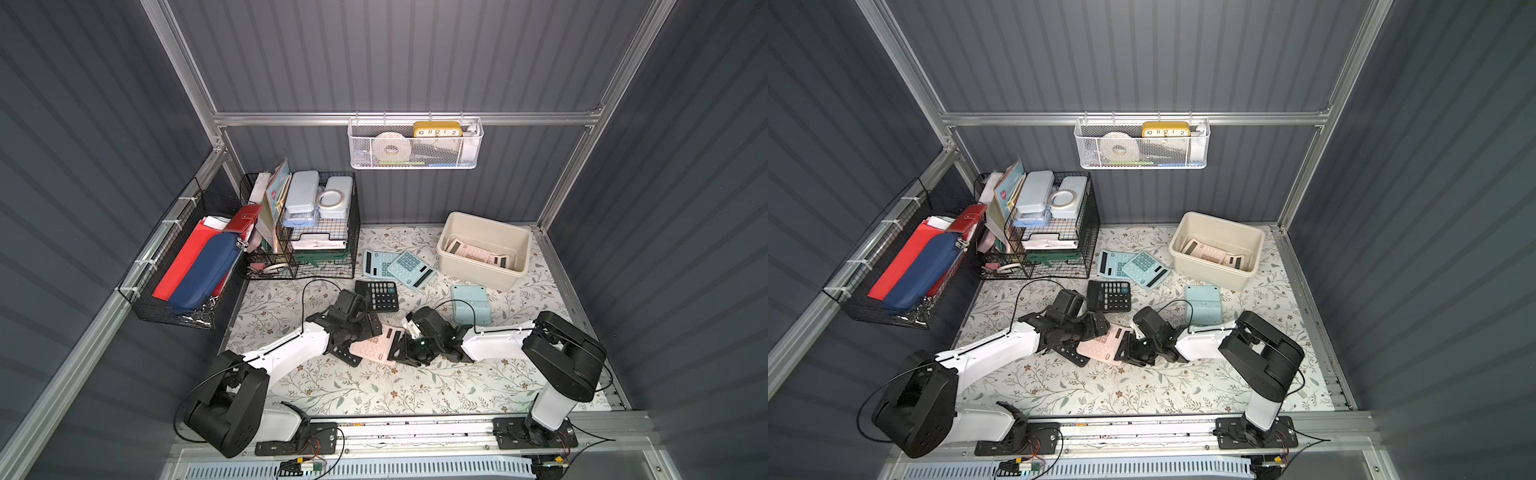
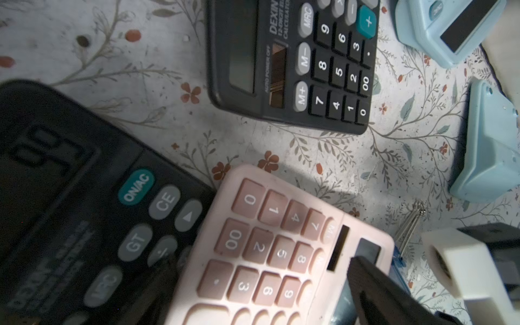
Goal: Put the calculator in the storage box
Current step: Pick up the calculator at the center of the board, then place the calculator in the storage box.
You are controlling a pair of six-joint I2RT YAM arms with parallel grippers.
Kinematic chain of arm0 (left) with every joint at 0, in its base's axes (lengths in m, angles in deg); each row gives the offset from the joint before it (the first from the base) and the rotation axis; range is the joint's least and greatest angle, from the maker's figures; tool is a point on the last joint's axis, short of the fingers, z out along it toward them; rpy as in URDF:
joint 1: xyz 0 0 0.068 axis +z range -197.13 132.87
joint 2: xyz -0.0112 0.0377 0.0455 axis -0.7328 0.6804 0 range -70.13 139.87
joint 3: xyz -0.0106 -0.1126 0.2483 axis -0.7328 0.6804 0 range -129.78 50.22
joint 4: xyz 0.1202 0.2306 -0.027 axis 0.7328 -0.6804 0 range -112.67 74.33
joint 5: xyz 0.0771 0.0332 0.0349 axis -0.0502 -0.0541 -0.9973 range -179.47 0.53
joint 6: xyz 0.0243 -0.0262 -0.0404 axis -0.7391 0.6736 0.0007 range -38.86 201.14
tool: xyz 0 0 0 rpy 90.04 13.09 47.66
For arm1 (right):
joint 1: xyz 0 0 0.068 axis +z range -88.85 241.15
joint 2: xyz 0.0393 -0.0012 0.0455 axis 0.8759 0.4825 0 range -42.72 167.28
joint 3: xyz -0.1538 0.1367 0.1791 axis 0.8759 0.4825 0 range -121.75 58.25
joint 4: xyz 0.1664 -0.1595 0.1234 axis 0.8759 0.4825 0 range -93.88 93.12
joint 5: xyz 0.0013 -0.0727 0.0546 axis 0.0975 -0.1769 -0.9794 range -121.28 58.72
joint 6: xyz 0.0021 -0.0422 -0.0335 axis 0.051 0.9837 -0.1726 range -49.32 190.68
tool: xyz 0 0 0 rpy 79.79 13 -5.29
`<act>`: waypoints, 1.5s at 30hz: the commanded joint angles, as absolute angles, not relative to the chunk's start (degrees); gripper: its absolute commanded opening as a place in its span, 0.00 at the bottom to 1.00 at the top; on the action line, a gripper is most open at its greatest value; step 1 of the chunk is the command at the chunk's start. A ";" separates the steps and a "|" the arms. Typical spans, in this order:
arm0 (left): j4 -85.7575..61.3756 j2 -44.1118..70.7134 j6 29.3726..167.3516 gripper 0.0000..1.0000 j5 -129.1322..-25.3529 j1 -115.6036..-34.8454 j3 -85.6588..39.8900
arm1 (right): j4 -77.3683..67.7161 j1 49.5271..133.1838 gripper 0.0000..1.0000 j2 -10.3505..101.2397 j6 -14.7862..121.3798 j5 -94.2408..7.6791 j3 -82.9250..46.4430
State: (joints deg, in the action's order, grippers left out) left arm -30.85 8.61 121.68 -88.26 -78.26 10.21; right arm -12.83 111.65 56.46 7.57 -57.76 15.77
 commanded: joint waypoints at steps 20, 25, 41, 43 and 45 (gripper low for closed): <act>-45.73 -3.48 121.64 0.99 -98.35 -78.32 -1.91 | 25.88 84.32 0.00 21.56 26.10 -57.91 9.16; -44.98 -3.13 121.74 0.99 -98.18 -78.33 -1.75 | 39.24 69.46 0.00 20.59 34.35 -59.92 -1.26; -45.23 -1.13 118.82 0.99 -96.53 -78.33 -5.23 | 62.57 53.53 0.00 48.07 51.04 -55.26 -35.61; -45.27 -0.66 118.35 0.99 -96.21 -78.31 -5.41 | 65.39 53.51 0.00 51.94 52.07 -53.47 -39.67; -45.36 -0.09 117.77 0.99 -96.15 -78.26 -5.67 | 67.95 53.46 0.00 55.63 53.44 -52.68 -43.08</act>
